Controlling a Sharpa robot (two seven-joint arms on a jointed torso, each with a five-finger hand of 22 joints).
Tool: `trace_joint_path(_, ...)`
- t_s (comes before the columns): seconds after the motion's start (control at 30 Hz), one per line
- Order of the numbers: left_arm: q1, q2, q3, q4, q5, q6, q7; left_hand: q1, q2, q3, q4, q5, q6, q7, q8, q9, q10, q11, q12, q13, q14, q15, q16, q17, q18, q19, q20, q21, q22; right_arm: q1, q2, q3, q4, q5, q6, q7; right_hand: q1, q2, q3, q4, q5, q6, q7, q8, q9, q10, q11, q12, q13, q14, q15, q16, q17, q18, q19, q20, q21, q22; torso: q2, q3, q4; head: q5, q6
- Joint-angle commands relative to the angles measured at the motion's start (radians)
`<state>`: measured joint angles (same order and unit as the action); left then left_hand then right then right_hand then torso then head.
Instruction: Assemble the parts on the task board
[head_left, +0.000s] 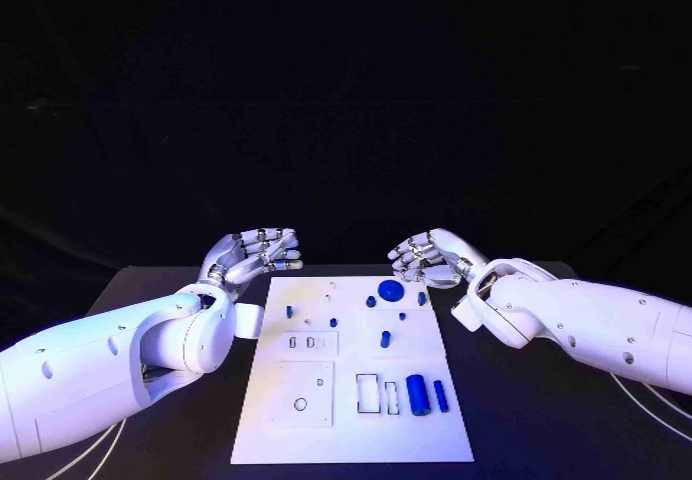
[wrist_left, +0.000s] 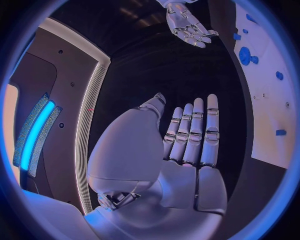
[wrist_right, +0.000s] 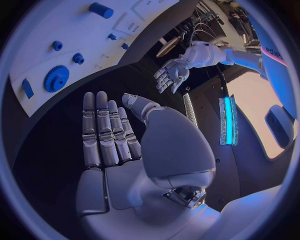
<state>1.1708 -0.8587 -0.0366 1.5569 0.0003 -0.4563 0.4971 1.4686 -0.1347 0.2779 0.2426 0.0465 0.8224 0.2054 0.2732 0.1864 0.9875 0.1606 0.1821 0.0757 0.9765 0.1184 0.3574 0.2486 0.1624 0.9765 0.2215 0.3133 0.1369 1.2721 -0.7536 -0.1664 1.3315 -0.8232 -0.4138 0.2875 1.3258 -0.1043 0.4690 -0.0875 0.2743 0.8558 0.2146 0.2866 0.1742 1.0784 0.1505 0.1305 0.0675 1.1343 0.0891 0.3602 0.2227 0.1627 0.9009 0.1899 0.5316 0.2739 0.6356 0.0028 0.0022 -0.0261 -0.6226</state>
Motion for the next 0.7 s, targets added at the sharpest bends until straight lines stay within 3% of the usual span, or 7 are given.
trace_joint_path(0.03,0.003,-0.014,0.002,0.030,-0.014,0.036,-0.005,0.020,-0.013,0.025,-0.007,0.003,0.033,-0.005,0.014,0.005,0.074,-0.014,-0.004,-0.005,0.068,-0.022,0.037,0.036,0.022,0.065,-0.024,0.031,0.008,0.009,0.004,0.001,0.005,-0.256,0.028,-0.100,-0.018,-0.030,-0.012,-0.014,0.065,0.073,-0.030,0.007,0.014,0.115,-0.044,-0.025,0.012,0.237,-0.072,0.155,0.134,0.019,0.103,-0.069,0.241,0.150,0.030,0.0039,0.0009,0.001,0.004)
trace_joint_path(0.23,0.006,-0.038,0.004,0.074,-0.014,0.044,-0.010,0.014,-0.024,0.032,-0.006,0.003,0.035,-0.007,0.012,0.005,0.083,-0.017,-0.019,-0.008,0.085,-0.029,0.056,0.058,0.021,0.106,-0.039,0.063,0.023,0.028,0.016,0.006,0.011,-0.449,0.080,-0.216,-0.044,-0.049,-0.002,-0.005,0.077,0.068,-0.040,-0.004,0.024,0.114,-0.050,-0.030,0.029,0.309,-0.083,0.281,0.240,0.018,0.137,-0.079,0.328,0.213,0.058,0.0046,0.0082,-0.008,0.012)
trace_joint_path(0.33,0.007,-0.047,0.005,0.092,-0.014,0.046,-0.012,0.012,-0.026,0.032,-0.005,0.003,0.035,-0.007,0.012,0.005,0.084,-0.017,-0.022,-0.008,0.083,-0.030,0.057,0.060,0.021,0.108,-0.040,0.066,0.024,0.035,0.025,0.008,0.014,-0.536,0.096,-0.265,-0.055,-0.053,0.009,0.001,0.086,0.067,-0.044,-0.007,0.035,0.112,-0.056,-0.002,0.052,0.339,-0.086,0.479,0.429,-0.016,0.244,-0.082,0.507,0.450,0.073,0.0039,0.0112,-0.017,0.017)
trace_joint_path(0.37,0.007,-0.050,0.006,0.098,-0.014,0.047,-0.012,0.011,-0.026,0.033,-0.005,0.003,0.034,-0.007,0.011,0.005,0.084,-0.017,-0.024,-0.008,0.082,-0.030,0.059,0.062,0.021,0.110,-0.041,0.068,0.025,0.037,0.028,0.009,0.017,-0.567,0.099,-0.282,-0.059,-0.061,0.019,0.003,0.085,0.063,-0.044,-0.009,0.043,0.100,-0.060,0.010,0.063,0.355,-0.084,0.644,0.600,-0.038,0.312,-0.081,0.614,0.599,0.077,0.0034,0.0125,-0.016,0.017)
trace_joint_path(0.47,0.008,-0.056,0.007,0.108,-0.014,0.047,-0.013,0.007,-0.029,0.036,-0.005,0.003,0.033,-0.007,0.009,0.005,0.086,-0.017,-0.033,-0.008,0.081,-0.031,0.065,0.074,0.020,0.123,-0.045,0.084,0.033,0.041,0.035,0.010,0.021,-0.623,0.103,-0.313,-0.072,-0.070,0.033,0.014,0.082,0.056,-0.041,-0.013,0.055,0.081,-0.056,0.022,0.076,0.363,-0.078,0.805,0.769,-0.062,0.383,-0.077,0.725,0.762,0.087,0.0027,0.0155,-0.017,0.017)
trace_joint_path(0.6,0.009,-0.064,0.010,0.122,-0.014,0.048,-0.013,0.005,-0.030,0.037,-0.004,0.003,0.033,-0.007,0.008,0.005,0.087,-0.017,-0.036,-0.008,0.080,-0.032,0.068,0.078,0.020,0.125,-0.046,0.089,0.035,0.045,0.047,0.011,0.025,-0.685,0.099,-0.346,-0.080,-0.078,0.047,0.024,0.081,0.050,-0.039,-0.017,0.067,0.056,-0.049,0.024,0.081,0.373,-0.073,0.913,0.880,-0.090,0.464,-0.071,0.830,0.923,0.100,0.0029,0.0176,-0.023,0.019)
trace_joint_path(0.7,0.010,-0.068,0.012,0.127,-0.014,0.048,-0.014,0.002,-0.031,0.038,-0.004,0.003,0.032,-0.007,0.007,0.005,0.087,-0.017,-0.040,-0.008,0.079,-0.032,0.071,0.082,0.019,0.129,-0.047,0.095,0.039,0.046,0.052,0.012,0.029,-0.714,0.098,-0.362,-0.080,-0.081,0.052,0.026,0.081,0.051,-0.037,-0.017,0.071,0.047,-0.046,0.023,0.081,0.375,-0.071,0.937,0.905,-0.094,0.478,-0.069,0.848,0.952,0.105,0.0022,0.0191,-0.026,0.019)
